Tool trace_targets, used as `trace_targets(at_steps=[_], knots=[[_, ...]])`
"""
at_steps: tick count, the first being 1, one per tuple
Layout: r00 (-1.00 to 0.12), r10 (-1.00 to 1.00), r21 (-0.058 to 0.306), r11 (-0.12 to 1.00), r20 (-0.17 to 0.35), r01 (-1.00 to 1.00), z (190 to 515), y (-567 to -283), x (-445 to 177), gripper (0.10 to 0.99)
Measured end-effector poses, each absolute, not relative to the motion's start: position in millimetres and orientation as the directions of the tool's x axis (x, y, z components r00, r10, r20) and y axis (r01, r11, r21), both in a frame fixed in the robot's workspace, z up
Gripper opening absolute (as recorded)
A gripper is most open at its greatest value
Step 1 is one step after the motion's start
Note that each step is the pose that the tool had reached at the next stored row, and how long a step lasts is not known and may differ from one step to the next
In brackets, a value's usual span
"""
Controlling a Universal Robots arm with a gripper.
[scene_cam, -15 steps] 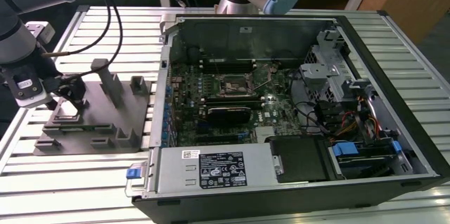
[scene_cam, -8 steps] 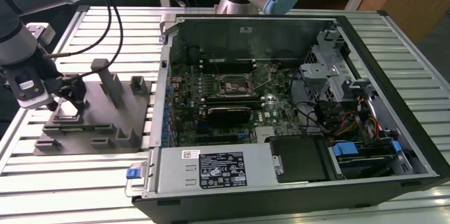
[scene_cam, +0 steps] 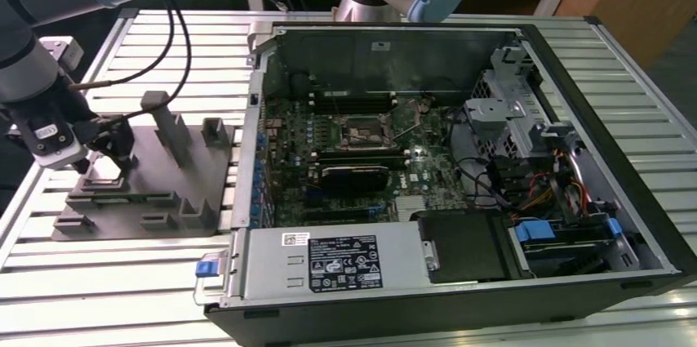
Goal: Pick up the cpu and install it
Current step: 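Pick up the cpu and move it towards the insertion slot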
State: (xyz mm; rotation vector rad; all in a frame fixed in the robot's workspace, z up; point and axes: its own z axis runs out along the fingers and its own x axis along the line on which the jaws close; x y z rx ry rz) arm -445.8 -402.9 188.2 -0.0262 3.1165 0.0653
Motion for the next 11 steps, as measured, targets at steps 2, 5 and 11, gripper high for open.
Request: trace_targets(at_steps=[2,5,11], knots=[[-0.999,-0.020,0.042,0.999,-0.025,-0.021,187.7,-402.8,-445.8,0.647],[-0.999,-0.022,0.041,0.999,-0.025,-0.023,187.2,-402.9,-445.8,0.647],[-0.999,-0.024,0.041,0.999,-0.025,-0.025,186.4,-402.8,-445.8,0.647]])
